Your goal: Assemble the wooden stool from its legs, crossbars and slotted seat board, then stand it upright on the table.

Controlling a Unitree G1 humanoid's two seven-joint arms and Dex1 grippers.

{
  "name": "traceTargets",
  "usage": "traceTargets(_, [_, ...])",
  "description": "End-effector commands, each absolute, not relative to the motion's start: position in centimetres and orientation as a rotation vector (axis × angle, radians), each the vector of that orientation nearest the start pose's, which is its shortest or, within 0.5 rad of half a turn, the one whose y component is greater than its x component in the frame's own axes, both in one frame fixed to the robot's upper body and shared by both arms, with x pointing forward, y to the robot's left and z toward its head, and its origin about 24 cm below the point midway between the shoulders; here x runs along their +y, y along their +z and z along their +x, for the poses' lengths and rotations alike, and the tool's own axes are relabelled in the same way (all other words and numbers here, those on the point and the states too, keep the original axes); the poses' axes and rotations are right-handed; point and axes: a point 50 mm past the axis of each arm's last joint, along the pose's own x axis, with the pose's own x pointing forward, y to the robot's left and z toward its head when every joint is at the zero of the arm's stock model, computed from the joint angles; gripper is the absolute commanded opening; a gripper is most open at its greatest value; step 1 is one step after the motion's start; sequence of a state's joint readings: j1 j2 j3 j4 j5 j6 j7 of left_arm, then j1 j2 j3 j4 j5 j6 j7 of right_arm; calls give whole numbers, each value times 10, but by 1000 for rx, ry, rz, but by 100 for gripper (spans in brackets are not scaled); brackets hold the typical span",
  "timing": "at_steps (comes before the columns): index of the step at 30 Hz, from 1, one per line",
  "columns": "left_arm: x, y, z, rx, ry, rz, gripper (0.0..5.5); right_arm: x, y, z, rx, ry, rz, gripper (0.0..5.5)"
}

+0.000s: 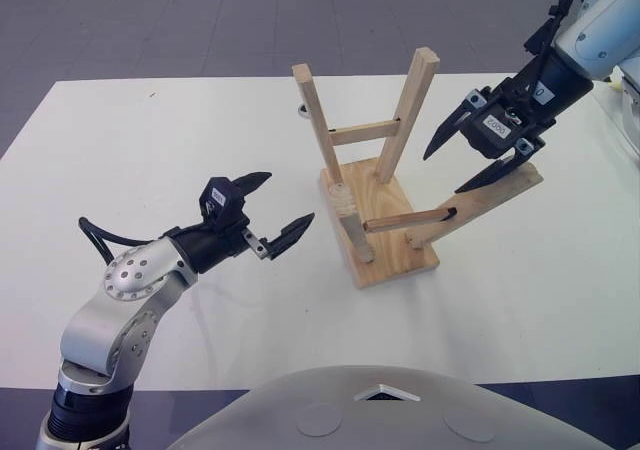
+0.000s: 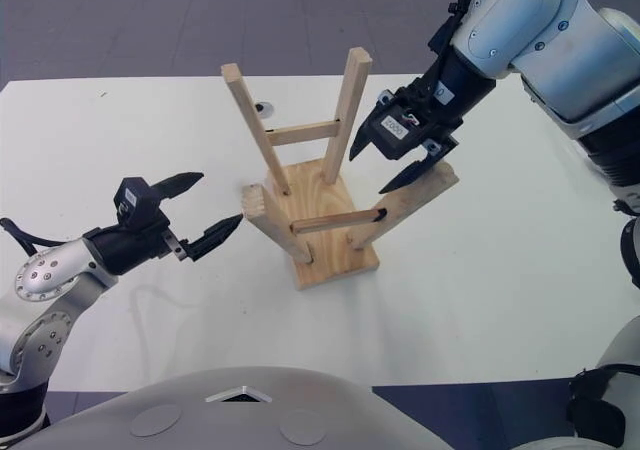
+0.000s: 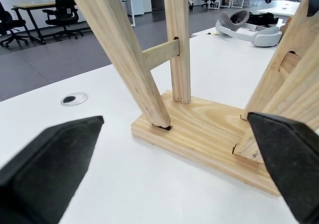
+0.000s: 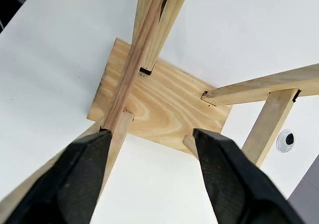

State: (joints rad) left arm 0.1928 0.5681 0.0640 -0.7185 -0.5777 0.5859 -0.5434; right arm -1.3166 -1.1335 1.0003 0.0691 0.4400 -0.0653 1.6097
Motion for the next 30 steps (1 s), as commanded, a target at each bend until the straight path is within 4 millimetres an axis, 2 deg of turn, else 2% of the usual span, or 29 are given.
traceTargets(1, [167, 124, 182, 158, -815, 52, 533, -144, 274, 279, 366, 1900, -1299, 305])
traceTargets(4, [166, 124, 182, 156, -807, 47, 533, -133, 284, 282, 286, 1921, -1247, 305])
traceTargets(5, [166, 124, 182, 153, -803, 46, 533, -124, 291, 282, 229, 1930, -1161, 305])
traceTargets(7, [166, 124, 181, 144, -774, 44, 533, -112, 293, 275, 61, 1921, -1114, 305])
traceTargets(9, [170, 122, 181, 127, -709, 42, 533, -108, 276, 261, -48, 1857, -1114, 305])
traceTargets(11, [174, 119, 178, 112, -629, 17, 533, -108, 250, 258, -114, 1661, -1201, 305])
traceTargets(14, [178, 117, 171, 97, -555, -17, 533, -122, 213, 263, -188, 1358, -1383, 305])
traceTargets(16, [181, 116, 168, 100, -535, -30, 533, -130, 191, 262, -268, 1167, -1429, 305])
traceTargets(19, [187, 114, 158, 124, -505, -44, 533, -141, 174, 255, -364, 982, -1465, 305])
traceTargets(21, [190, 113, 154, 133, -490, -48, 533, -140, 178, 251, -428, 931, -1466, 305])
traceTargets(23, [192, 112, 153, 136, -479, -51, 533, -136, 188, 255, -490, 882, -1445, 305])
traceTargets(28, [184, 112, 168, 99, -507, -52, 533, -118, 226, 280, -699, 779, -1457, 305])
traceTargets(30, [181, 113, 173, 83, -512, -52, 533, -116, 226, 281, -730, 801, -1452, 305])
